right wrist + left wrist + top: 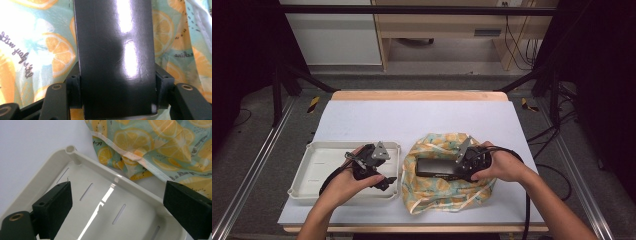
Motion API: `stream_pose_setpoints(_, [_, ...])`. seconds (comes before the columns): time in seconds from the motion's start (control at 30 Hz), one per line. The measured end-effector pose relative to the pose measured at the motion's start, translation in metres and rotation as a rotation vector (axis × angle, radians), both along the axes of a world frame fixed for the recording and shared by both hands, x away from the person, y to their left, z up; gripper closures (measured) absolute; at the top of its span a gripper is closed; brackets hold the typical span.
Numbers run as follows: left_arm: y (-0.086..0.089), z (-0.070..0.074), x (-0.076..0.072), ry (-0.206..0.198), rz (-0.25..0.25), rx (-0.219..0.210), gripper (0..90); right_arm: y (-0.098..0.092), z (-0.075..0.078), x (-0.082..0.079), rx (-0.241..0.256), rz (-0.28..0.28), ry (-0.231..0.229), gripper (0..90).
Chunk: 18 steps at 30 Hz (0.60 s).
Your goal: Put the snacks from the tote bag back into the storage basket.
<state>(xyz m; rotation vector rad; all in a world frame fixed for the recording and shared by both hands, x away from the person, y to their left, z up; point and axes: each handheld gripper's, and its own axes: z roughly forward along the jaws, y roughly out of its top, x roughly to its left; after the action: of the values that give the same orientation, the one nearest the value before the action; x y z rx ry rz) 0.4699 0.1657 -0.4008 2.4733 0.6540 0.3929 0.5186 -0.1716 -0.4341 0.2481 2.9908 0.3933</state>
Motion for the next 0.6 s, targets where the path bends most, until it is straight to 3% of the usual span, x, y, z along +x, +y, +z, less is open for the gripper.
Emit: stream_pose_setpoints(0.6, [0.006, 0.004, 0.000, -0.005, 0.011, -0.009, 8.6, -0.006, 0.018, -0.012, 0.080, 0.027, -0.067, 43.1])
